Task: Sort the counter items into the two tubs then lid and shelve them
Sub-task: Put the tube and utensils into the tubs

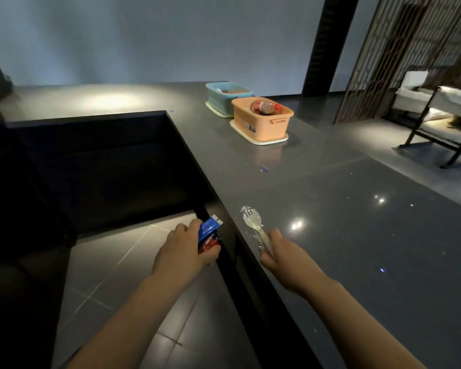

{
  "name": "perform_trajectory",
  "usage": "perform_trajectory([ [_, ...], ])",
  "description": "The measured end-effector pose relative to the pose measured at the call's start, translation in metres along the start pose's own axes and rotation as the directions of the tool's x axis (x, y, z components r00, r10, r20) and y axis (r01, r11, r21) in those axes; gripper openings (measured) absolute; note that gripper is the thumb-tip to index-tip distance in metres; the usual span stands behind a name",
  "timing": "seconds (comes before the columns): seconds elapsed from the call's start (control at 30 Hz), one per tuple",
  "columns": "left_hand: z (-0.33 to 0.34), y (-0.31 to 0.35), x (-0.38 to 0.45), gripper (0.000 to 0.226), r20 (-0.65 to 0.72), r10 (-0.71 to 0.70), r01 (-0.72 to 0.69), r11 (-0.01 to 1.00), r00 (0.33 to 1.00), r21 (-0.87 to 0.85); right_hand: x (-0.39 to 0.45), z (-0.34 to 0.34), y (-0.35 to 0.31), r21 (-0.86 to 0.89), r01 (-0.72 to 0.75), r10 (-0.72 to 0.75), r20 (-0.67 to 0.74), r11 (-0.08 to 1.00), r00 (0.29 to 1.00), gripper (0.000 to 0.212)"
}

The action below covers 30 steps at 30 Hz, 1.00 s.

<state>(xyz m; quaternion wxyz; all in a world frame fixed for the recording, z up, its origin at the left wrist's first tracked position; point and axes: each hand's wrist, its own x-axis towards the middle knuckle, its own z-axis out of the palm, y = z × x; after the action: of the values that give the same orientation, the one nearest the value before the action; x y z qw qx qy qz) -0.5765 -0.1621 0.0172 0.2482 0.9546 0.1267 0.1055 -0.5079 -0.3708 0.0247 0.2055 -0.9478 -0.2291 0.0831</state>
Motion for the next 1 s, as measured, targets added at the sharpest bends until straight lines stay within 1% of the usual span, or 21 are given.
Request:
perform_trajectory([
  [0.13,-0.003,-0.056,0.070,0.057,-0.006,-0.019,0.019,0.999,1.000,-0.031,0.090,0.013,-0.028,0.014,0.031,-0.031,0.012,0.999,0.999,0.019],
  [0.27,-0.016,-0.107,0.154,0.054,0.019,-0.010,0.011,0.999,1.000,-0.035,0.176,0.021,-0.061,0.066,-0.007,0.009,-0.021,0.998,1.000,0.021],
  [0.37,-0.031,-0.134,0.218,0.054,0.051,0.042,-0.041,0.999,0.998,-0.028,0.233,0.024,-0.088,0.082,-0.060,0.062,-0.017,0.995,0.998,0.022],
  [0.47,-0.045,-0.151,0.281,0.054,0.083,0.107,-0.106,0.994,0.991,-0.021,0.284,0.021,-0.107,0.087,-0.086,0.091,-0.052,0.992,0.995,0.018],
  [0.63,-0.052,-0.158,0.380,0.050,0.094,0.181,-0.175,0.983,0.979,-0.060,0.364,0.004,-0.116,0.093,-0.128,0.140,-0.127,0.987,0.982,0.018],
  [0.8,-0.040,-0.155,0.483,0.051,0.090,0.273,-0.266,0.961,0.958,-0.078,0.451,-0.016,-0.101,0.104,-0.169,0.186,-0.191,0.980,0.964,0.019],
  [0.9,-0.030,-0.148,0.549,0.052,0.092,0.306,-0.298,0.951,0.948,-0.086,0.507,-0.028,-0.084,0.161,-0.166,0.203,-0.245,0.973,0.948,0.016],
  [1.0,-0.023,-0.141,0.611,0.053,0.141,0.336,-0.328,0.941,0.931,-0.079,0.555,-0.040,-0.071,0.234,-0.168,0.237,-0.309,0.958,0.921,0.019],
])
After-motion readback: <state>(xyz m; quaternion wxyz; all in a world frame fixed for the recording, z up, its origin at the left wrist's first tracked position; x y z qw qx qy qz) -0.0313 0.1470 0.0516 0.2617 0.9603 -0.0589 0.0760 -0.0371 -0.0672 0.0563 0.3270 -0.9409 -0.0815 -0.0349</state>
